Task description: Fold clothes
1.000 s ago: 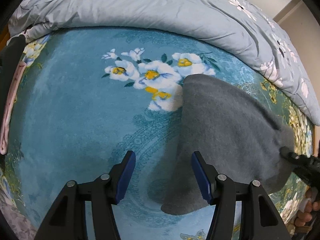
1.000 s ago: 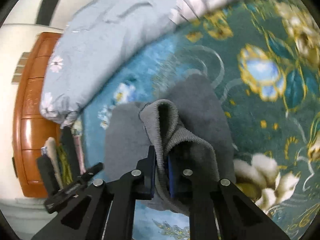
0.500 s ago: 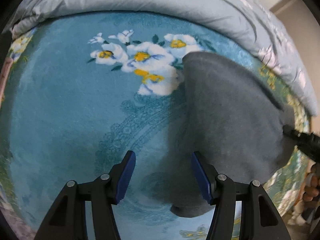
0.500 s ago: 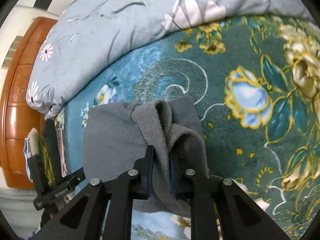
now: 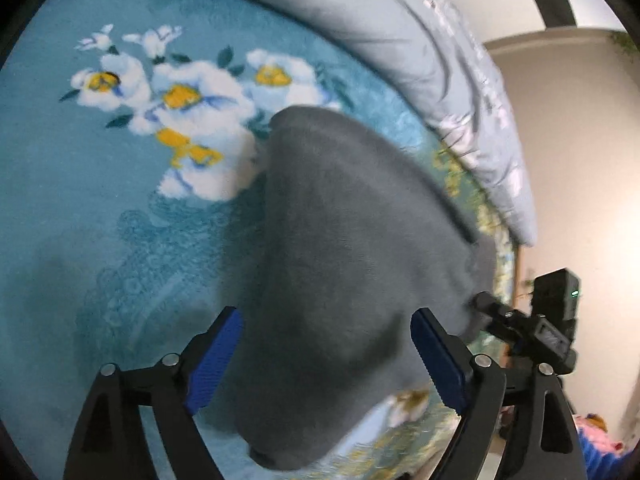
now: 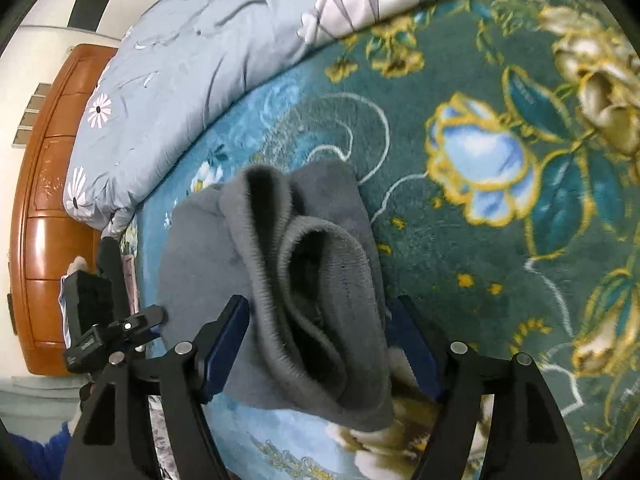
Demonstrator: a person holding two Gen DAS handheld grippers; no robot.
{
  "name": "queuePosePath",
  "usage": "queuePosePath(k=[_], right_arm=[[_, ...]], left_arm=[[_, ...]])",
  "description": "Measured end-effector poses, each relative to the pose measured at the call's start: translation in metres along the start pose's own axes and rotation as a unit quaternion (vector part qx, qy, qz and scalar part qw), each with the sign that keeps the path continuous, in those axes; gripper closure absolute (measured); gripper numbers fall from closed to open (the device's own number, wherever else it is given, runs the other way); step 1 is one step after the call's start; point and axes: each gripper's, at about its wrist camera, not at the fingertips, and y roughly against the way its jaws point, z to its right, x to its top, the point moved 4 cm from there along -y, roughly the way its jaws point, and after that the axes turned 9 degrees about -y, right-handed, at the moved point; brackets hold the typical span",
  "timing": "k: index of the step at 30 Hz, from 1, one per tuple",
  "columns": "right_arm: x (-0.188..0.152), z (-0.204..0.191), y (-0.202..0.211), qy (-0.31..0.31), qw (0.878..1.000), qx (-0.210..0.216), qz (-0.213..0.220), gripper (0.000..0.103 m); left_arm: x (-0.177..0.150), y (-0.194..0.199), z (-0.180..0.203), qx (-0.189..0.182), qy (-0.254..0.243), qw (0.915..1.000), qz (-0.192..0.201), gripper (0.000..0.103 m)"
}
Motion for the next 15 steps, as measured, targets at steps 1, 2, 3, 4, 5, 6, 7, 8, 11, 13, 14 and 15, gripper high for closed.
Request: queuePosePath(k=[1,2,3,4,5,6,7,8,11,13,14,15], right_arm=[[0.000,0.002,-0.005,0.000,1.000,0.005,-0.002,0.028],[0.001,0.003,-0.009,0.000,1.000,0.014,-0.004,0.028],[0.001,0.005,-0.012,-0.003,1.000,0.024,-0.007,0.028],[0.001,0.007,-0.016,-0.008,0.999,0.033,-0.011,0.028],[0.001,0.008,-0.019,-0.014,0.999,0.039,-0.014,0.028],[0.000,0.010,-0.021,-0.017,0.999,0.042,-0.015,0.028],[0.000,0.011,-0.023,-0.022,0.999,0.047,-0.015,0.028],[0.000,0.012,-0.023,-0.028,0.998,0.053,-0.014,0.028],[-0.001,0.014,-0.025,-0.039,0.998,0.057,-0.011,0.030],[-0.002,0.012,-0.025,-0.044,0.997,0.057,-0.011,0.039],[-0.002,0.012,-0.025,-0.047,0.997,0.055,-0.011,0.045],[-0.002,0.011,-0.025,-0.050,0.997,0.050,-0.010,0.047]], left_arm=[[0.000,-0.005,-0.001,-0.009,0.002,0.9999,-0.006,0.013],[0.000,-0.010,-0.003,-0.018,0.005,0.9997,-0.012,0.012],[-0.001,-0.014,-0.004,-0.028,0.008,0.9994,-0.017,0.011],[-0.002,-0.018,-0.004,-0.031,0.009,0.9992,-0.023,0.010],[-0.003,-0.023,-0.003,-0.033,0.008,0.9990,-0.029,0.009],[-0.004,-0.027,-0.002,-0.034,0.002,0.9988,-0.035,0.007],[-0.005,-0.031,0.001,-0.033,-0.009,0.9987,-0.039,0.003],[-0.005,-0.033,0.005,-0.031,-0.020,0.9985,-0.041,0.000],[-0.007,-0.040,0.016,-0.016,-0.049,0.9972,-0.054,0.000],[-0.008,-0.044,0.024,0.010,-0.071,0.9956,-0.060,0.000],[-0.008,-0.045,0.029,0.026,-0.083,0.9944,-0.061,0.001],[-0.008,-0.046,0.033,0.042,-0.095,0.9927,-0.061,0.002]])
